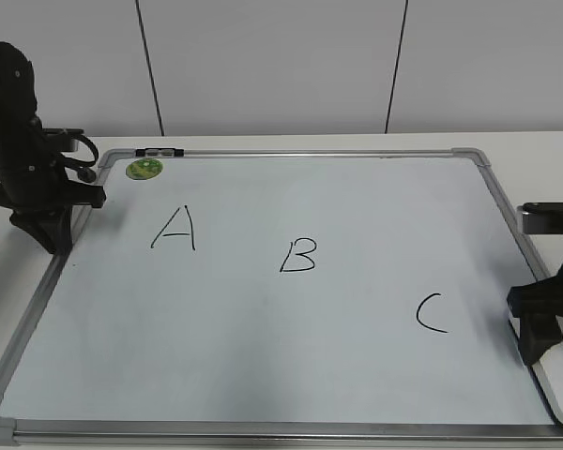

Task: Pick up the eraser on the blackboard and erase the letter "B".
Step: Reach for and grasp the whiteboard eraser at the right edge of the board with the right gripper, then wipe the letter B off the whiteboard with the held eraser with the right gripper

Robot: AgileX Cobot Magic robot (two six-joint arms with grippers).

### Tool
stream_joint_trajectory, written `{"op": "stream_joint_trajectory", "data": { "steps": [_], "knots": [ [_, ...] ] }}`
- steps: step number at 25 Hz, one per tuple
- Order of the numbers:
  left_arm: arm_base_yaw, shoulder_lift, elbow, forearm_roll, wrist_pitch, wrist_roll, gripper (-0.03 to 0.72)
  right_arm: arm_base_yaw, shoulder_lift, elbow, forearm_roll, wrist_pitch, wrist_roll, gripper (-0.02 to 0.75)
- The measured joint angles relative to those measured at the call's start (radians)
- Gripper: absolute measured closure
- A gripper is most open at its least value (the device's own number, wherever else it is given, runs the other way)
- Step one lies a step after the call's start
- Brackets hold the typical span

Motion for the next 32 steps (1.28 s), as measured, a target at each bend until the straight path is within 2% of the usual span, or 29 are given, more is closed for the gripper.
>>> {"op": "stream_joint_trajectory", "data": {
  "steps": [7,11,13,23,26,32],
  "knots": [
    [0.000,0.000,0.000,-0.004,0.000,0.000,0.615,0.000,0.043,0.000,0.000,-0.003,0.002,0.101],
    [0.000,0.000,0.000,-0.004,0.000,0.000,0.615,0.000,0.043,0.000,0.000,-0.003,0.002,0.195],
    [0.000,0.000,0.000,-0.004,0.000,0.000,0.615,0.000,0.043,0.000,0.000,-0.003,0.002,0.209],
    [0.000,0.000,0.000,-0.006,0.000,0.000,0.615,0.002,0.045,-0.010,0.017,0.012,0.002,0.214],
    [0.000,0.000,0.000,-0.008,0.000,0.000,0.615,0.002,0.047,-0.061,0.040,0.080,-0.006,0.214],
    [0.000,0.000,0.000,-0.008,0.000,0.000,0.615,0.006,0.052,-0.267,0.131,0.170,-0.068,0.214]
  ]
}}
